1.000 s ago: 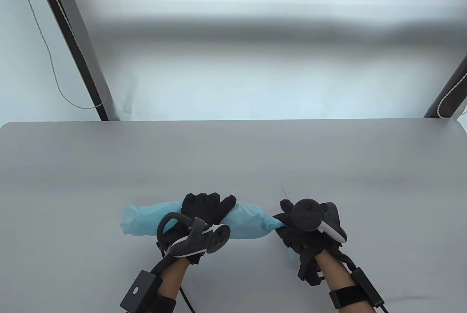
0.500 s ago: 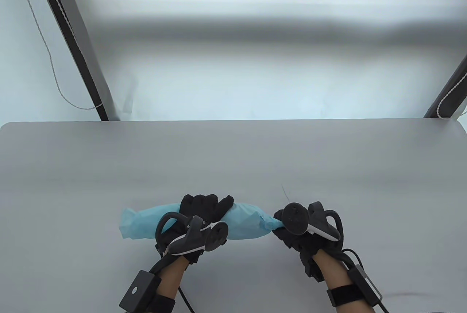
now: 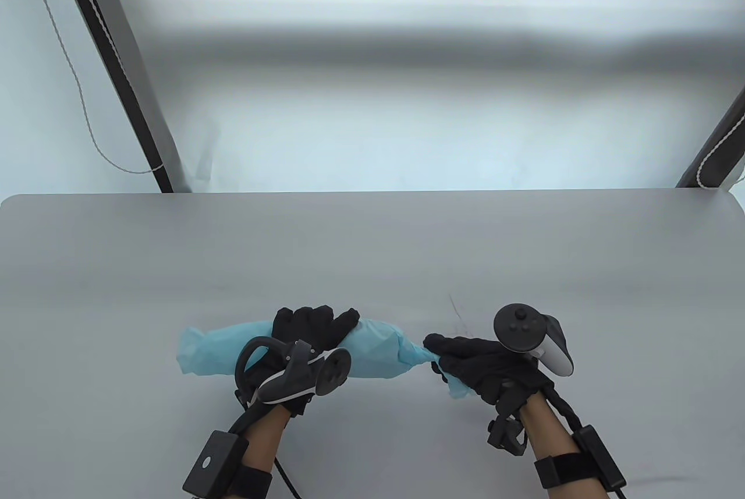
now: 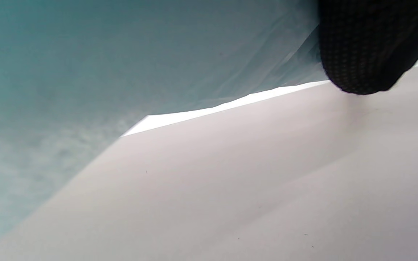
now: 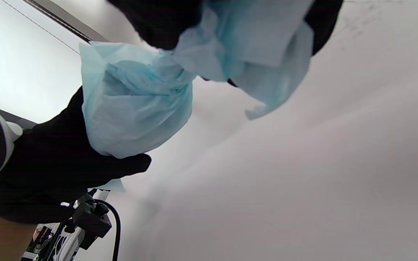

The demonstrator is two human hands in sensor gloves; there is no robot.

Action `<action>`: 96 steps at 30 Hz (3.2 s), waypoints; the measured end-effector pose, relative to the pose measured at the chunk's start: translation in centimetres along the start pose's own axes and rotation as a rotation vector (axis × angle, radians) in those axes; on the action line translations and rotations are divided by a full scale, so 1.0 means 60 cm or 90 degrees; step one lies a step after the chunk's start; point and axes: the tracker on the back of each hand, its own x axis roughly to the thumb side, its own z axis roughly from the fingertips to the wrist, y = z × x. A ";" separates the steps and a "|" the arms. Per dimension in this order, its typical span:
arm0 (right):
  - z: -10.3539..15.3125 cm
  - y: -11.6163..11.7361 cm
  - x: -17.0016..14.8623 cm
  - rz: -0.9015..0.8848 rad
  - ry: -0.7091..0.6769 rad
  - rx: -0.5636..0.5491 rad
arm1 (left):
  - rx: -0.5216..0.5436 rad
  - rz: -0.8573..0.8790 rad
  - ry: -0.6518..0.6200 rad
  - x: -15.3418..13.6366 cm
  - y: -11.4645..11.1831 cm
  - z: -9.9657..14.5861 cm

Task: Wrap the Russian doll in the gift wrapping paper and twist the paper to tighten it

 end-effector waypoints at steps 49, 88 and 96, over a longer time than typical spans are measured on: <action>-0.006 0.029 -0.006 0.108 0.048 -0.014 | -0.007 -0.065 -0.047 0.025 -0.005 -0.003; 0.033 0.002 0.066 0.405 -0.050 -0.208 | -0.005 0.010 -0.052 0.041 0.006 -0.005; 0.023 0.027 0.090 0.310 -0.084 -0.134 | 0.028 -0.090 -0.156 0.106 0.015 -0.002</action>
